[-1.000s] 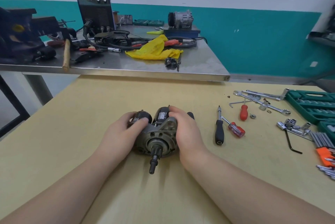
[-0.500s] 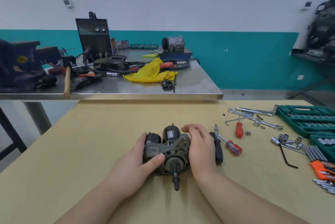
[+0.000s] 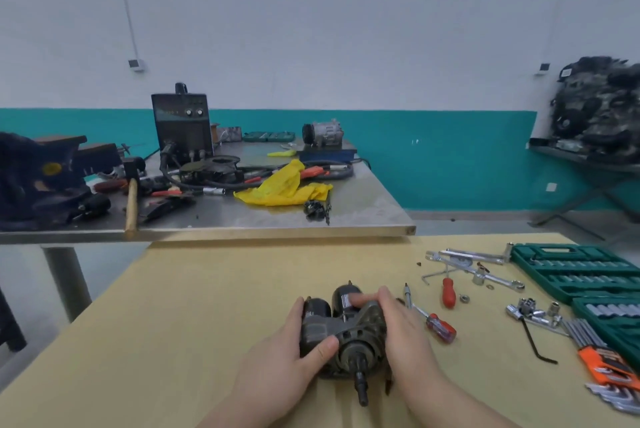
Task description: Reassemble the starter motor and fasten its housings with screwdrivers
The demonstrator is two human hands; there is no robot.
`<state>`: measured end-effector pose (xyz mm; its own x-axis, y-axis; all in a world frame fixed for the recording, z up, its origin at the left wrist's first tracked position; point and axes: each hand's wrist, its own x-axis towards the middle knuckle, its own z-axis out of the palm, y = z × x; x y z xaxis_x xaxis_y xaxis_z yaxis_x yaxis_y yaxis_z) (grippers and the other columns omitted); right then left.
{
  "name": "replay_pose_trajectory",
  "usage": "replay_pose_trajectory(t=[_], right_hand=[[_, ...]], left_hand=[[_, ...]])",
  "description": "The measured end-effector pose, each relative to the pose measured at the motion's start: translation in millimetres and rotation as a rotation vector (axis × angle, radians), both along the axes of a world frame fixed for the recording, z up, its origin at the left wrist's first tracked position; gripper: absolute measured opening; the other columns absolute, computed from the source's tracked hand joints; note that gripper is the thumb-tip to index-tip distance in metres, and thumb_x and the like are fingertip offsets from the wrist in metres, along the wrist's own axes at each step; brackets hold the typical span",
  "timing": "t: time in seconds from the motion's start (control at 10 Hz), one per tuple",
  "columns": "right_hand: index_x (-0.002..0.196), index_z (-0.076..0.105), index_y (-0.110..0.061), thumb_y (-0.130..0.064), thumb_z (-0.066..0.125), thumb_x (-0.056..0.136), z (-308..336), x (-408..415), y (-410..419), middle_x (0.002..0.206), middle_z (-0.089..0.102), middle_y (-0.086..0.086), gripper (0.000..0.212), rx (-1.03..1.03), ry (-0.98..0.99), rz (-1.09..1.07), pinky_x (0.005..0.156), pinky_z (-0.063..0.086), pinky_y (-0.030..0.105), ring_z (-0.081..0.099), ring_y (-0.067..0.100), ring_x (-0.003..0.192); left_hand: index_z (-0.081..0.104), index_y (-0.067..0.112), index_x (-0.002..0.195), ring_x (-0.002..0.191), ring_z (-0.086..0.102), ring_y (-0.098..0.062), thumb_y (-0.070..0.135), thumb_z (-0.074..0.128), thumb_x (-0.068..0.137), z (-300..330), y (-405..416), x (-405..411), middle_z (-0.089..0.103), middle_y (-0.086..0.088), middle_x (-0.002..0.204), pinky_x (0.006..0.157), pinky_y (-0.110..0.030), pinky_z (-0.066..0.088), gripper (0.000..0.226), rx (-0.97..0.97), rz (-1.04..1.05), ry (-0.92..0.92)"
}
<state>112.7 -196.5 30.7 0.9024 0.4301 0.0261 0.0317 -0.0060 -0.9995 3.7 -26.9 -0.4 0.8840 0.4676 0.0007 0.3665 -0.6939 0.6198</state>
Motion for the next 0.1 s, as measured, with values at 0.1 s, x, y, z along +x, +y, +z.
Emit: replay_pose_trajectory(t=[0.1], right_hand=[[0.096,0.083,-0.041,-0.058,0.047,0.102,16.6,-4.3,-24.8,0.095,0.080,-0.019,0.040,-0.070,-0.072,0.111,0.070,0.055,0.011,0.074,-0.005,0.087]], left_hand=[[0.015,0.049,0.167,0.107,0.065,0.007,0.101,0.039,0.071,7.5,2.6,-2.0,0.069,0.022,0.131,0.083,-0.012,0.044,0.112,-0.100,-0.003,-0.037]])
